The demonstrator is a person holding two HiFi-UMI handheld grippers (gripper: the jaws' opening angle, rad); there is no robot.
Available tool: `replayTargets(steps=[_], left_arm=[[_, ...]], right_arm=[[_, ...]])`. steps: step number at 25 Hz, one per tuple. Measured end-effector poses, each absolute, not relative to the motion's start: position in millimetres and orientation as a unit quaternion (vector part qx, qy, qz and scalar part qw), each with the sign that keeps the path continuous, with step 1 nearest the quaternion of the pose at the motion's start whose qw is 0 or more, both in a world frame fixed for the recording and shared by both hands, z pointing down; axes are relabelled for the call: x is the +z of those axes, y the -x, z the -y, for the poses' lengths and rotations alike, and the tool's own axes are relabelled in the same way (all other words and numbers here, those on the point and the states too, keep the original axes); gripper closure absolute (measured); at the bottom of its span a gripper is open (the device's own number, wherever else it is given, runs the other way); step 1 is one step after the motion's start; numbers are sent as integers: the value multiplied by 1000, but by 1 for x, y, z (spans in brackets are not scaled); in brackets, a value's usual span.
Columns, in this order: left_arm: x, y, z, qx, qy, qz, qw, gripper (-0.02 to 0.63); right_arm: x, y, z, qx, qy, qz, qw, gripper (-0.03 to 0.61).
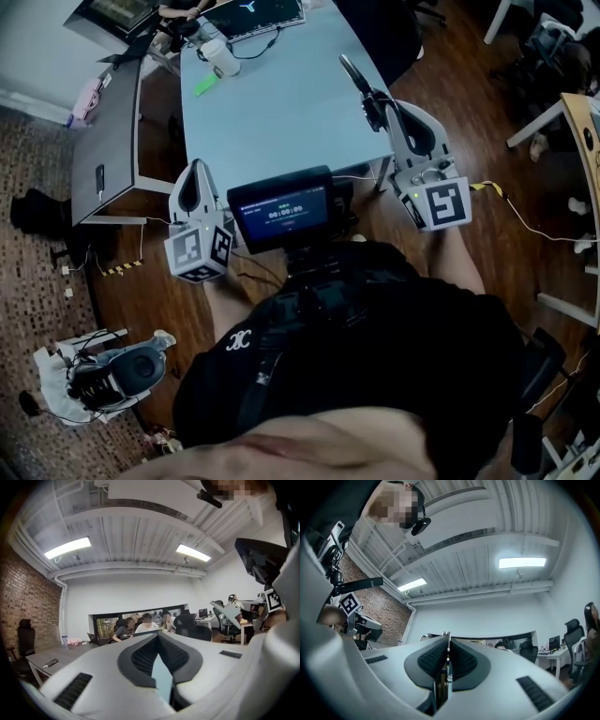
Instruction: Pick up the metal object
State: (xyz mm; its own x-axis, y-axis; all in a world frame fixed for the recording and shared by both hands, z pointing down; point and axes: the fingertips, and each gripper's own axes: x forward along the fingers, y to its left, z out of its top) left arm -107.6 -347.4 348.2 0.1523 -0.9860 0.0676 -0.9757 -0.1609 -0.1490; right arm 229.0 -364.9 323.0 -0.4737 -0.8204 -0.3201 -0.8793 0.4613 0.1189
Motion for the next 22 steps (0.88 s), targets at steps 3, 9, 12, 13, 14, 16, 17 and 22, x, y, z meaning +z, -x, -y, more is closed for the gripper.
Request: replayTargets(steps=[3,9,12,13,14,16,17,22], left_arm=[[346,100,341,-74,764,-640,41,604],[327,94,317,-60,778,-622,61,604],[327,101,289,-56,783,-616,64,604],[329,106,277,-56,783,-616,63,604],[331,112,264,-56,783,-617,61,604],[337,126,235,-57,781,-620,58,604],[340,134,220,-57,780,-621,55,603],[350,174,143,-52,782,-620,51,604]], right_arm=[[322,-238,346,130,509,-844,109,591],[305,-242,303,145,524,-831,121,591],[299,-232,269,152,526,-826,133,591],[298,-227,256,153,527,-825,136,591],[298,-222,242,155,527,-824,139,591],[295,-214,214,165,530,-818,148,591],[293,-208,200,170,531,-816,152,591],[286,-167,115,180,524,-816,163,591]])
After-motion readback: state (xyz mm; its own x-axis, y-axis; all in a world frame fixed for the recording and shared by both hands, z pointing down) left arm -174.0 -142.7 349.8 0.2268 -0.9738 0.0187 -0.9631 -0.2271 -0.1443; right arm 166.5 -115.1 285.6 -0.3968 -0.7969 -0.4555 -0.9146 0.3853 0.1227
